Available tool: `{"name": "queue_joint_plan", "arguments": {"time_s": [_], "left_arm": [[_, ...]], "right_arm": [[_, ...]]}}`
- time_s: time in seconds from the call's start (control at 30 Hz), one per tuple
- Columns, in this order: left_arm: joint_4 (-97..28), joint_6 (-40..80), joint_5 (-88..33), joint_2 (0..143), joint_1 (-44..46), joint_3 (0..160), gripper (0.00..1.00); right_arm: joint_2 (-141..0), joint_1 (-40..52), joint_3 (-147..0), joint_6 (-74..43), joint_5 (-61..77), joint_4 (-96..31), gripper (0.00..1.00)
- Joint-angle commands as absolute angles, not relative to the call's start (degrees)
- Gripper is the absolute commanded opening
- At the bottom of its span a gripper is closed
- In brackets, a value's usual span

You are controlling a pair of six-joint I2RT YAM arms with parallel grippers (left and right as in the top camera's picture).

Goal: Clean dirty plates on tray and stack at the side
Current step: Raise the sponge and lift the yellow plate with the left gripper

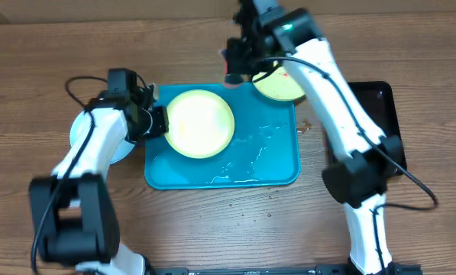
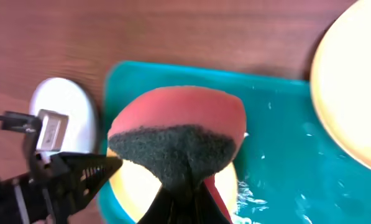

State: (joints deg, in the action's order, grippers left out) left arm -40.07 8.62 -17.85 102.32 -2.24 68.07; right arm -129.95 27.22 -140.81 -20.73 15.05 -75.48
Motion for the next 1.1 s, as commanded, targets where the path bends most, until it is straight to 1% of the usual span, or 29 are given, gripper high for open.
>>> {"name": "queue_joint_plan", "arguments": {"time_s": [0.0, 0.13, 0.3, 0.4, 0.73, 1.07], "left_arm": [[-41.78, 6.15, -7.86, 91.98, -1.78, 68.38, 0.04], [-41.91, 6.17, 0.27, 85.84, -0.19, 68.38, 0.04], [-42.48, 6.2, 16.82, 78.89, 4.69, 68.38, 0.04], [-42.85, 6.5, 24.08, 77.14, 7.99, 68.38, 0.04], [-42.72, 10.81, 54.96, 76.6, 22.24, 68.36, 0.04], [-37.28, 10.68, 73.3, 76.6, 28.29, 68.36, 0.04]], "right_arm": [[-124.73, 25.34, -142.89, -19.44, 13.5, -77.36, 0.04], [-124.73, 24.88, -142.74, -19.44, 11.07, -78.19, 0.04], [-124.73, 24.88, -142.74, -19.46, 10.09, -78.41, 0.04], [-124.73, 24.88, -142.74, -19.51, 10.11, -78.46, 0.04], [-124.73, 24.88, -142.74, -19.51, 10.09, -79.24, 0.04], [-124.73, 24.88, -142.74, -19.51, 10.09, -79.88, 0.04]]}}
